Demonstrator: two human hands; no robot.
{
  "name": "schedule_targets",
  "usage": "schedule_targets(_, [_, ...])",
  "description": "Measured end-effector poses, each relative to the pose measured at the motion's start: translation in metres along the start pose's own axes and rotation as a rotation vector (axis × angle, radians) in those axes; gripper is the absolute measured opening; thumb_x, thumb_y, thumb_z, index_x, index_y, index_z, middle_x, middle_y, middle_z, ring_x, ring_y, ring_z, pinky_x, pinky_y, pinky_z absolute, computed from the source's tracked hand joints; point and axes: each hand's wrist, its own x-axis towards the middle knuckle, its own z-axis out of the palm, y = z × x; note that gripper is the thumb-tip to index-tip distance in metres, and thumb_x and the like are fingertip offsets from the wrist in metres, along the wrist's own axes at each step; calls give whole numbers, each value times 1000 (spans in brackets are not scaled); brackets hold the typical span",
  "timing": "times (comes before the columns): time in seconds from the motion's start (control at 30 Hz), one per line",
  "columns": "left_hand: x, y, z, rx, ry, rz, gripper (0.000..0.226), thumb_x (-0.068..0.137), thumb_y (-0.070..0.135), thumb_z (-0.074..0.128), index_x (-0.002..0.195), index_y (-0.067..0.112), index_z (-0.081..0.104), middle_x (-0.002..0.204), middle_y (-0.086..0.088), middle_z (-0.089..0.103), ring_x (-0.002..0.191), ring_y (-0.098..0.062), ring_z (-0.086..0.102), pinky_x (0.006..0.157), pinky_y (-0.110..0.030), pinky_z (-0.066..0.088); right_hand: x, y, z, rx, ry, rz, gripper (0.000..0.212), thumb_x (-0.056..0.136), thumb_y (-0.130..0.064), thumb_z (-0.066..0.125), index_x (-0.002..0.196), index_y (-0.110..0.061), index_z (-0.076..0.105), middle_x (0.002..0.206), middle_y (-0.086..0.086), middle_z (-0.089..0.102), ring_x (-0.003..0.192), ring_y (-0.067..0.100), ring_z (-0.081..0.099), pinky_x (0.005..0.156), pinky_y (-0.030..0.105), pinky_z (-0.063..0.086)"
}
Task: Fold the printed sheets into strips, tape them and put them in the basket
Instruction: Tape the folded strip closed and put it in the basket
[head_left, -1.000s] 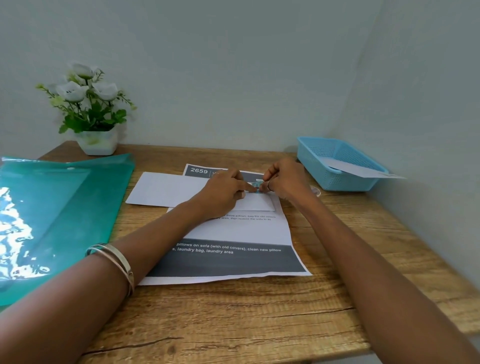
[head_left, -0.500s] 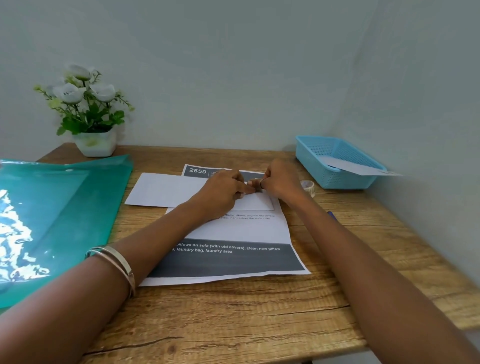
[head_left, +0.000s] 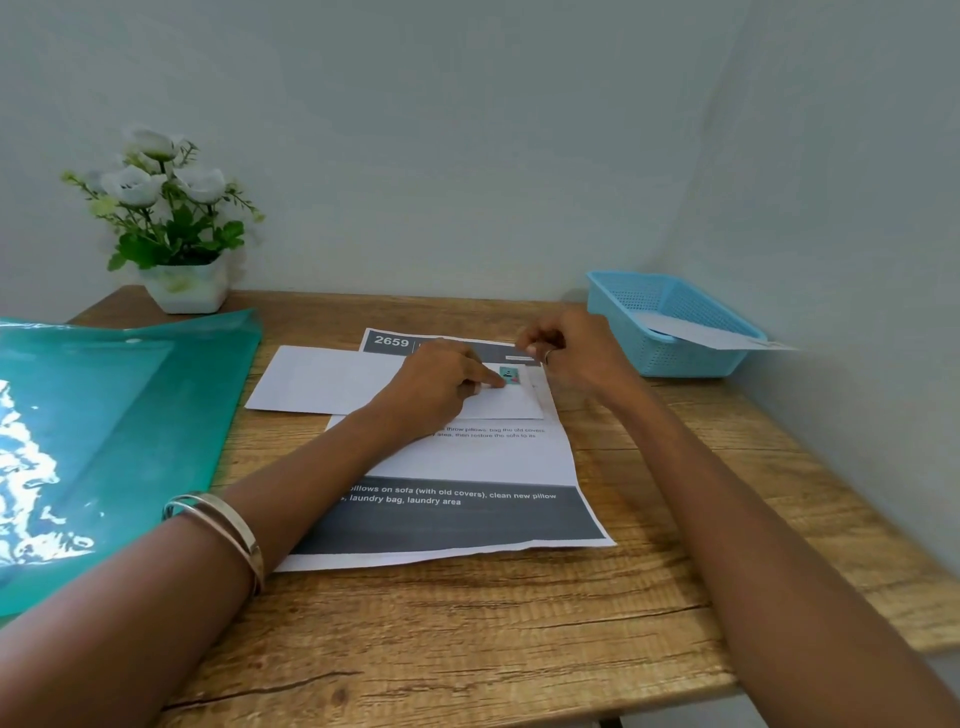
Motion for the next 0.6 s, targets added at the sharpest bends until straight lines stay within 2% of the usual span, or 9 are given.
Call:
schedule_targets(0.07, [0, -1, 1, -6, 6, 11, 34, 89, 1, 58, 113, 20, 70, 109, -4, 67, 95, -20, 60, 81, -31, 49, -1, 1, 3, -112, -134, -82, 27, 90, 1, 55, 107, -11, 72, 105, 4, 70, 91, 13, 60, 72, 14, 37])
schedule_targets(0.1, [-1, -1, 2, -17, 12, 16, 35, 88, -1, 58, 112, 21, 70, 106, -5, 67, 93, -20, 61, 80, -31, 49, 0, 1, 6, -195, -185, -129, 30, 90, 1, 54, 110, -13, 72, 109, 5, 70, 92, 13, 59, 66, 11, 34])
schedule_targets(0.17, [-1, -2, 2, -30, 16, 18, 36, 87, -2, 58, 111, 21, 71, 104, -5, 67, 92, -20, 61, 80, -32, 50, 4, -1, 10, -368, -252, -201, 36, 91, 1, 52, 117, -18, 69, 115, 6, 67, 96, 17, 56, 56, 9, 27])
schedule_targets(0.23, [-1, -2, 2, -33, 17, 16, 35, 87, -1, 59, 112, 21, 71, 105, -6, 67, 94, -21, 60, 81, -34, 50, 5, -4, 9, -484, -265, -225, 43, 93, 2, 48, 124, -23, 64, 119, 8, 62, 105, 23, 53, 60, 14, 26])
schedule_targets(0.3, [-1, -1, 2, -32, 11, 13, 34, 88, 0, 59, 112, 21, 70, 106, -6, 66, 94, -20, 59, 81, -33, 49, 4, -4, 8, -553, -239, -233, 47, 93, 2, 46, 129, -26, 59, 114, 8, 55, 111, 24, 48, 74, 19, 25])
schedule_targets(0.33, [-1, -1, 2, -29, 6, 12, 33, 88, 1, 59, 112, 21, 70, 106, -6, 66, 95, -20, 59, 82, -32, 48, 2, -3, 8, -558, -228, -225, 49, 93, 3, 45, 129, -27, 58, 111, 7, 51, 111, 24, 47, 77, 21, 24])
schedule_targets(0.6, [0, 1, -1, -1, -23, -7, 31, 91, 5, 57, 117, 19, 68, 108, -6, 64, 95, -18, 58, 82, -25, 45, -2, 10, 10, -518, -336, -166, 57, 95, -2, 42, 143, -32, 40, 122, 12, 43, 107, 25, 43, 78, 26, 28])
